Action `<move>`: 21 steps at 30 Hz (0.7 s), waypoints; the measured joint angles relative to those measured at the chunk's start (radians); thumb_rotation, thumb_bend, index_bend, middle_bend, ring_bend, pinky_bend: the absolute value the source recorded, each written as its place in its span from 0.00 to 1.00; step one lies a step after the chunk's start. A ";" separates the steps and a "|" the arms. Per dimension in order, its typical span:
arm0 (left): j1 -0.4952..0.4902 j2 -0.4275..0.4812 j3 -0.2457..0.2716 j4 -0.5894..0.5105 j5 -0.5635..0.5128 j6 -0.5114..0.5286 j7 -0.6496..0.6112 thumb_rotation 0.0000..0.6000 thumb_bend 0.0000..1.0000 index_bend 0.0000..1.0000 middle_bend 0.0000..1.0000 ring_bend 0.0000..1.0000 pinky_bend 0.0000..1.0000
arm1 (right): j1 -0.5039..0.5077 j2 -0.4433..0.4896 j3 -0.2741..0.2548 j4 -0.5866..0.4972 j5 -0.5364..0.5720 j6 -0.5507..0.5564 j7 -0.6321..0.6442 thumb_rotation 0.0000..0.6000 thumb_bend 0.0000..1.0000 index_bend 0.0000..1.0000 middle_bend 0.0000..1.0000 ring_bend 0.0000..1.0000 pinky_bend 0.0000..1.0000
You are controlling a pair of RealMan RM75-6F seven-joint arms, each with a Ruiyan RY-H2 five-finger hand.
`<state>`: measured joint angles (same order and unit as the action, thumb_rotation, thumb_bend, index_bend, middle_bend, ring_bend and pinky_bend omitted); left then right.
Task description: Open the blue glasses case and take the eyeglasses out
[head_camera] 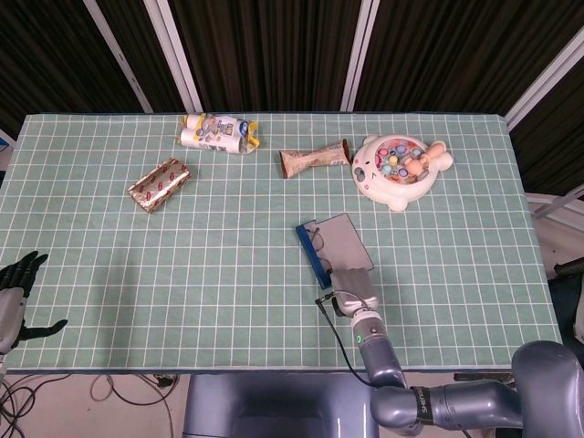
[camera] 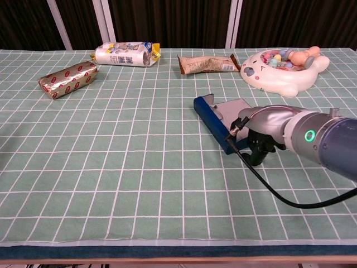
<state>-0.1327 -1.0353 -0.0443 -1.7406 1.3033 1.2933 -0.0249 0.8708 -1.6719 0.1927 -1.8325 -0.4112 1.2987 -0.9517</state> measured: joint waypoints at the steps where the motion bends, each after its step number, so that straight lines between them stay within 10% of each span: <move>1: 0.000 0.000 0.000 0.000 0.000 0.000 -0.001 1.00 0.06 0.00 0.00 0.00 0.00 | 0.001 -0.003 0.001 -0.002 0.000 0.001 0.000 1.00 0.55 0.33 0.81 0.77 0.77; 21: 0.000 0.003 -0.003 -0.002 -0.005 -0.001 -0.011 1.00 0.06 0.00 0.00 0.00 0.00 | 0.059 -0.072 0.047 -0.017 0.048 0.002 -0.024 1.00 0.55 0.34 0.81 0.77 0.77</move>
<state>-0.1323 -1.0322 -0.0474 -1.7421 1.2985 1.2918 -0.0358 0.9295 -1.7436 0.2400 -1.8492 -0.3631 1.3011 -0.9753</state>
